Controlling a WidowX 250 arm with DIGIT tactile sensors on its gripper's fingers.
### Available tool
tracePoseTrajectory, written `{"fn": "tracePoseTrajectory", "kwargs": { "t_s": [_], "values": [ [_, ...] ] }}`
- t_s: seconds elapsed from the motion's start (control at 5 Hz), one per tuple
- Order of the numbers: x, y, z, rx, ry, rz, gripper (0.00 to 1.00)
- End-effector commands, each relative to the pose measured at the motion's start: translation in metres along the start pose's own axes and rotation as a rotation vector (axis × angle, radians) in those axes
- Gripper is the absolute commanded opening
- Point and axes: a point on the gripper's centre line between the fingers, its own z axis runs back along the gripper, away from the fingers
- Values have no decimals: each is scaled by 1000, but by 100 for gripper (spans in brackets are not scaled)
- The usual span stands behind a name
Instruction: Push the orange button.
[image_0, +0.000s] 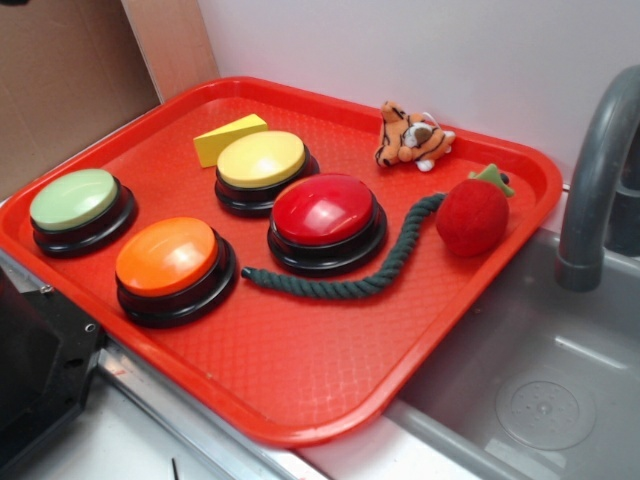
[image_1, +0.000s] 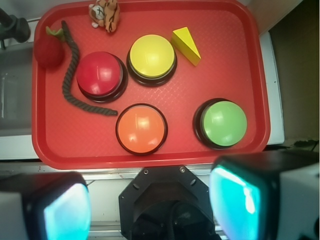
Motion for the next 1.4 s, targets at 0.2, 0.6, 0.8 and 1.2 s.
{"fn": "tracePoseTrajectory", "kwargs": {
  "t_s": [0.2, 0.6, 0.8, 1.2],
  "values": [
    [15, -14, -47, -4, 43, -161, 100],
    [31, -23, -129, -11, 81, -468, 100],
    [19, -23, -152, 24, 97, -528, 100],
    [5, -17, -187, 65, 157, -577, 100]
  ]
}}
